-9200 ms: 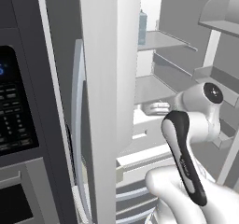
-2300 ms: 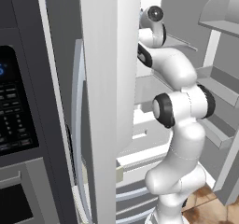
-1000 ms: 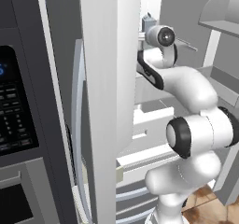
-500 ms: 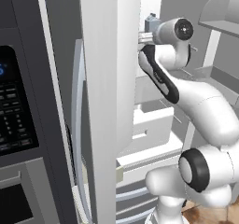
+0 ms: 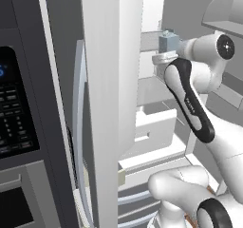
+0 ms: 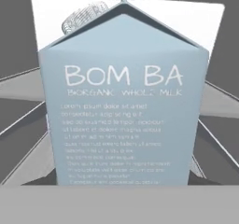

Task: Take a sugar cube from the saucer and place it inside the coffee. Then, grab milk from the fridge and place it next to the coffee on the counter to sweeten the coffee.

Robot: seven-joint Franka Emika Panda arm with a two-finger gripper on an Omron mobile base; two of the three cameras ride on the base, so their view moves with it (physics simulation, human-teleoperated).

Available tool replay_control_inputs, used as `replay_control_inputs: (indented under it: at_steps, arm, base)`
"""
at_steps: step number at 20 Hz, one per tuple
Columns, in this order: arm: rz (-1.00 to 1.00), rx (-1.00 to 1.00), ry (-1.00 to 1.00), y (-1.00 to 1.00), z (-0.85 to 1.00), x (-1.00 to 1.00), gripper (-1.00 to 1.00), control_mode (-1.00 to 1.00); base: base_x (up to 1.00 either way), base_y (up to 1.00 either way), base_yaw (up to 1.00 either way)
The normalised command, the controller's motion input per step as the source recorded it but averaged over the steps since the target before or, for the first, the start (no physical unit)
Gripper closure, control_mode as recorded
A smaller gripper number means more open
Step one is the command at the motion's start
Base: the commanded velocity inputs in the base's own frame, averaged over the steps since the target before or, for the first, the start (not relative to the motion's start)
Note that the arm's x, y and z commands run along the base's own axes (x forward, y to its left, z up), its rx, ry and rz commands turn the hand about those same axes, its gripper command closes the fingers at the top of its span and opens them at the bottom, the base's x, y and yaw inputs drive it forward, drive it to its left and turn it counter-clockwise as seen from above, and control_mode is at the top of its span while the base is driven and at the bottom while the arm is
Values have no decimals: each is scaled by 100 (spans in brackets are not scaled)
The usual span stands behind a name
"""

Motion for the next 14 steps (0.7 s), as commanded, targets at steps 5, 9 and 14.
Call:
replay_control_inputs:
  at_steps: [5, 9, 14]
  arm:
    - [0, -1, -1, 0, -57, -77, 100, -100]
    - [0, 0, 1, 0, -47, -37, 100, -100]
    - [0, 0, 7, 0, -48, -31, 100, -100]
  base:
    - [0, 0, 0]
    - [0, 0, 0]
    - [0, 0, 0]
